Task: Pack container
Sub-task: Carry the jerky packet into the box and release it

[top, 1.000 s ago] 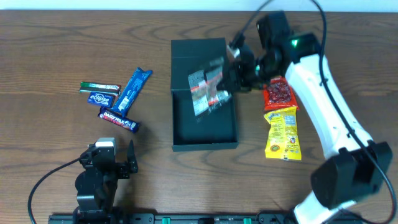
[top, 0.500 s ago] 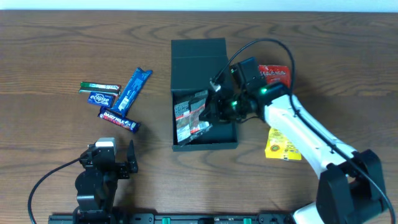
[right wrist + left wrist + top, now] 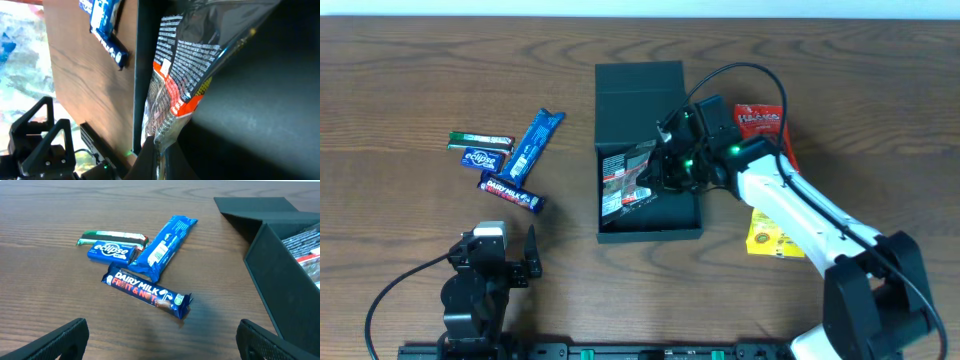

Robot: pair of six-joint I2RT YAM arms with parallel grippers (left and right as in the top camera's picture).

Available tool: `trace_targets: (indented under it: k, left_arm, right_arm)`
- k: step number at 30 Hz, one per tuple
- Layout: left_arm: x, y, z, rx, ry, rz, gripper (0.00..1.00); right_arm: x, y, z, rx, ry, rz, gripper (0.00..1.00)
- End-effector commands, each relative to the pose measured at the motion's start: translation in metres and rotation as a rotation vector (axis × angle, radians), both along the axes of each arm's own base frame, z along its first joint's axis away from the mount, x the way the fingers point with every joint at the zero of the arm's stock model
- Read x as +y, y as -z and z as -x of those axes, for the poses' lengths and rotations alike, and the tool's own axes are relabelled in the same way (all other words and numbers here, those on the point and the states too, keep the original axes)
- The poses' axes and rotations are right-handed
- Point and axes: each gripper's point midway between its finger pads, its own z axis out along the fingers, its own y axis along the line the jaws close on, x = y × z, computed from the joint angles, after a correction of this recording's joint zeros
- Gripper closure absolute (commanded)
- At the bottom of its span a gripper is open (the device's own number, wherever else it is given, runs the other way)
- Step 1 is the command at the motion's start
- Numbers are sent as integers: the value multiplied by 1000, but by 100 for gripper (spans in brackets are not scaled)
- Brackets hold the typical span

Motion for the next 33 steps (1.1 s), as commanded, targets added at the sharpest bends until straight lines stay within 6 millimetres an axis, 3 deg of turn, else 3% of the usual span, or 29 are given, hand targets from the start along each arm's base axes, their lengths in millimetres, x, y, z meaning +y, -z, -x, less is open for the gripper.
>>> trace_targets:
  k: [1, 2, 3, 4, 5, 9, 16, 19, 20, 23, 25, 29, 33]
  left_arm:
    - [2, 7, 0, 13, -5, -16, 4]
    - [2, 7, 0, 13, -5, -16, 5]
    - [2, 7, 0, 13, -5, -16, 4]
    - [2, 7, 0, 13, -5, -16, 5]
    - [2, 7, 0, 13, -5, -16, 5]
    - [2, 7, 0, 13, -5, -16, 5]
    - [2, 7, 0, 13, -5, -16, 5]
    - [2, 7, 0, 13, -5, -16, 5]
    - [2, 7, 0, 13, -5, -16, 5]
    - [2, 7, 0, 13, -5, -16, 4]
    - [2, 7, 0, 13, -5, -16, 5]
    - [2, 7, 0, 13, -5, -16, 5]
    - [2, 7, 0, 13, -5, -16, 5]
  right_arm:
    - [7, 15, 7, 59, -6, 10, 99]
    - [8, 19, 9, 71, -9, 12, 96]
    - [9, 23, 10, 82, -11, 18, 62]
    - [10, 27, 11, 92, -13, 24, 15]
    - [9, 30, 12, 103, -13, 31, 1]
    - [2, 32, 9, 100, -6, 47, 1]
    - [-29, -1, -11, 29, 33, 119, 2]
    - [-42, -10, -11, -1, 43, 215, 12]
    - [-47, -9, -11, -1, 51, 254, 19]
    - [-54, 3, 1, 24, 38, 344, 59]
    - [-55, 9, 6, 33, 15, 379, 98]
    - [-73, 9, 8, 16, 25, 485, 99]
    - [-114, -25, -4, -57, 117, 631, 98]
